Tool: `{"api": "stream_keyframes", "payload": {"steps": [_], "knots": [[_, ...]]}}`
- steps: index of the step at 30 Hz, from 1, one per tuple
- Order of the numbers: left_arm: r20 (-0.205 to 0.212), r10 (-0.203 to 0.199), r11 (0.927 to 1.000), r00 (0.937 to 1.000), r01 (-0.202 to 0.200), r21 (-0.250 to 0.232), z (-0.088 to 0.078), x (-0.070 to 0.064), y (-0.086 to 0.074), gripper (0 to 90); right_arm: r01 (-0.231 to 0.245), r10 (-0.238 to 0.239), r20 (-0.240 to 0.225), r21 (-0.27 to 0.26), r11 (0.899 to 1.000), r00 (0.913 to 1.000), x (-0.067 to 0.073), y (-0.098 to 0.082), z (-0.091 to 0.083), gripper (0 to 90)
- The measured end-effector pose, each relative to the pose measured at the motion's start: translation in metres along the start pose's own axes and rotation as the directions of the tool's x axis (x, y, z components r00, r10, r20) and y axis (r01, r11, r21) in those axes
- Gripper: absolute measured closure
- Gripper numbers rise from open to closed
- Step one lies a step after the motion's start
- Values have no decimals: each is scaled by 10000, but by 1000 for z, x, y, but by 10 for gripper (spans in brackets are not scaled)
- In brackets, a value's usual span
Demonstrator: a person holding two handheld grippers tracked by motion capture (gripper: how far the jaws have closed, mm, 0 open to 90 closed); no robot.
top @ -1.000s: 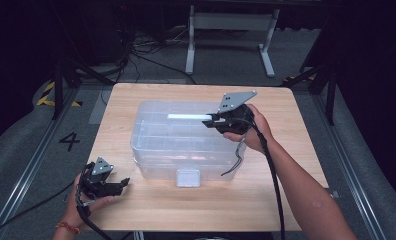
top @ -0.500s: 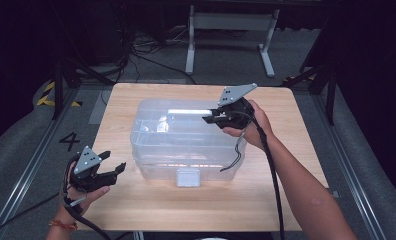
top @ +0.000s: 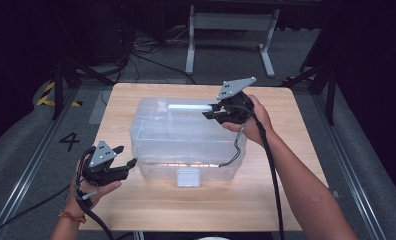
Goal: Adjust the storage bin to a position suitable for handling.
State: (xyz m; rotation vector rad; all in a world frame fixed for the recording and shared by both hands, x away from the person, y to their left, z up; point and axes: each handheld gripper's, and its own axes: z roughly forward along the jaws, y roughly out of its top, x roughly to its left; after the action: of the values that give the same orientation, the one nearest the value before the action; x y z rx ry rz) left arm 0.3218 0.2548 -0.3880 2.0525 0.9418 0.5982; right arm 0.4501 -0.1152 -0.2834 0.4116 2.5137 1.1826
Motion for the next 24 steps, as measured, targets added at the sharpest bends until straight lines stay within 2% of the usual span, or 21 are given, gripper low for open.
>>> {"api": "stream_keyframes", "payload": {"steps": [2,3,7,11,14,17,21,24], "knots": [[101,-95,10000,9999,95,15,2,-1,1,433,-8,8,25,6,10000,10000,0,1,0,735],[290,-182,9998,9994,182,10,5,-1,2,479,8,-8,90,12,10000,10000,-1,2,-1,732],[462,-248,9997,9986,251,-57,6,2,2,549,23,-22,136,-39,10000,9999,-1,2,-1,731],[660,-175,9994,9977,194,-274,6,0,1,673,45,-44,151,-97,9999,9999,0,2,-2,730],[562,47,9996,9984,-31,-278,6,-2,3,748,68,-64,221,-152,9999,9997,0,2,-2,726],[546,48,9993,9985,-27,-386,5,-1,3,799,108,-99,402,-228,9997,9991,1,2,-4,718],[516,94,9990,9986,-72,-438,3,-1,3,828,7,19,662,-379,9993,9978,2,2,-8,663],[473,109,9990,9988,-88,-445,2,0,4,840,137,-95,882,-474,9988,9961,5,0,-15,648]]}}
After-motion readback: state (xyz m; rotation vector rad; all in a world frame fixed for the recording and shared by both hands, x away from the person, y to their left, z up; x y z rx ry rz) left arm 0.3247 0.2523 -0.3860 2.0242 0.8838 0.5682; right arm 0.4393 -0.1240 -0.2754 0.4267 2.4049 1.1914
